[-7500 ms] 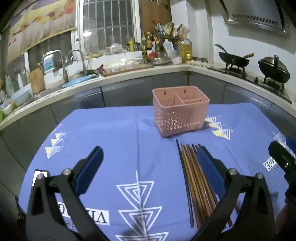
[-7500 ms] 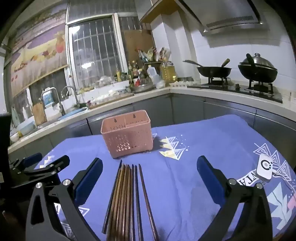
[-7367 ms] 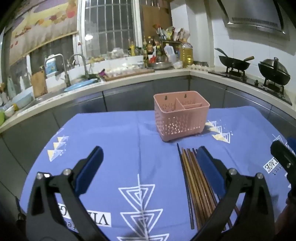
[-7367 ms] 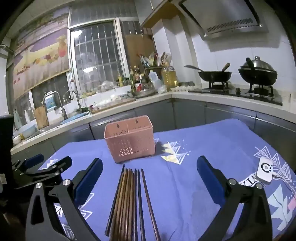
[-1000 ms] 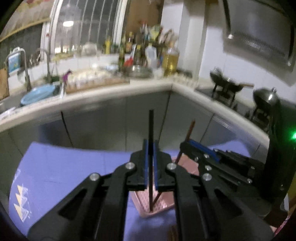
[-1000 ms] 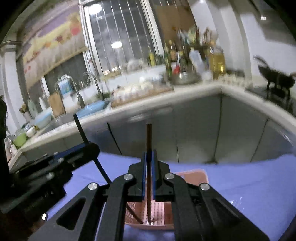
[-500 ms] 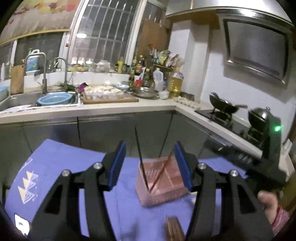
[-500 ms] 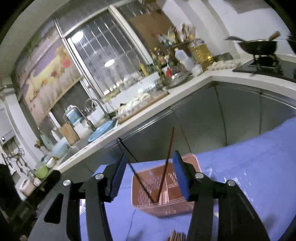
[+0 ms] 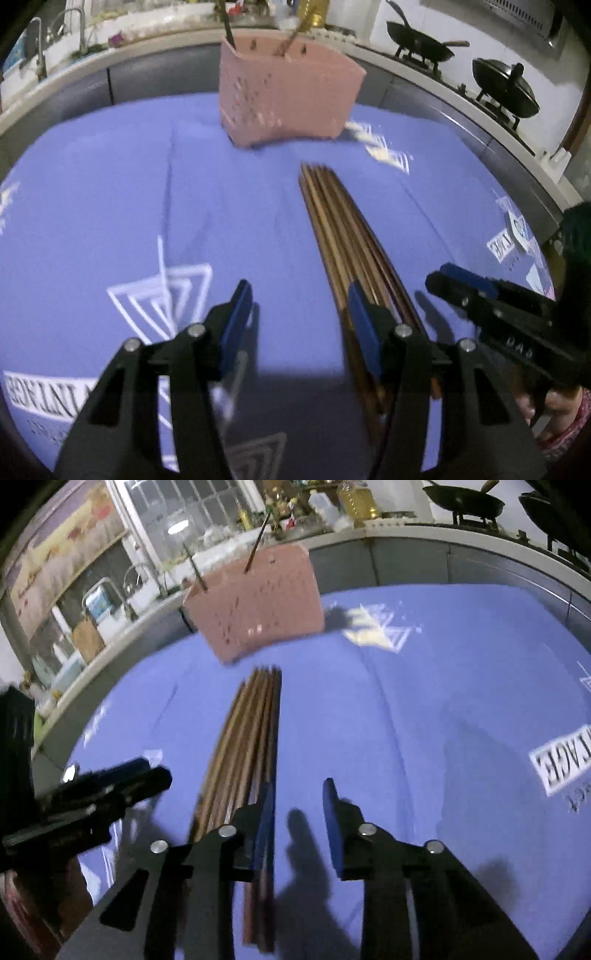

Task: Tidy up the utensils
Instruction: 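Move both grippers back down to the remaining chopsticks, then close the right gripper on a dark chopstick while the left gripper grasps a light one, then raise the right gripper's chopstick above the basket while the left gripper carries its chopstick there, then open the right gripper into the basket while the left gripper drops its chopstick in, then move both grippers back to the chopsticks on the cloth, then close the right gripper on one chopstick while the left gripper grasps another, then lift the right gripper's chopstick over the basket while the left gripper carries its chopstick there, then open the right gripper over the basket while the left gripper releases its chopstick inside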

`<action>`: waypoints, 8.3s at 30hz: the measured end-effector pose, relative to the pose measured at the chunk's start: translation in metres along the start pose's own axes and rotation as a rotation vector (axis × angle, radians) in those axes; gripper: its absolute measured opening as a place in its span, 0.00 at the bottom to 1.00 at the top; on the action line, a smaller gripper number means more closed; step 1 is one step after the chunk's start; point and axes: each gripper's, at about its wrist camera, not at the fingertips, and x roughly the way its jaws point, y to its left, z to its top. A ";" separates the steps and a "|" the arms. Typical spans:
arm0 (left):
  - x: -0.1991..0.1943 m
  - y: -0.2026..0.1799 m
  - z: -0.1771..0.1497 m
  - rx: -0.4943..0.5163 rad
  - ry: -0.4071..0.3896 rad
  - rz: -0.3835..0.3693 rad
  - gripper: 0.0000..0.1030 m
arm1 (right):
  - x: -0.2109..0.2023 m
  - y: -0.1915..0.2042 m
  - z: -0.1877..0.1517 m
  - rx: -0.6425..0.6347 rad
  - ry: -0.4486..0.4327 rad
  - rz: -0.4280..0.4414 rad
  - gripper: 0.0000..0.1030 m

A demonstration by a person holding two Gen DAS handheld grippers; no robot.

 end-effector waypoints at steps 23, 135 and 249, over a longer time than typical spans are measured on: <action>0.023 -0.028 -0.014 0.094 0.046 0.084 0.31 | 0.011 0.029 -0.019 -0.246 0.017 -0.138 0.21; 0.000 -0.002 0.022 0.066 0.002 -0.030 0.26 | 0.012 0.017 0.046 -0.114 0.064 0.062 0.19; -0.051 0.054 0.246 -0.130 -0.382 0.193 0.44 | 0.042 0.057 0.282 0.016 -0.260 0.112 0.10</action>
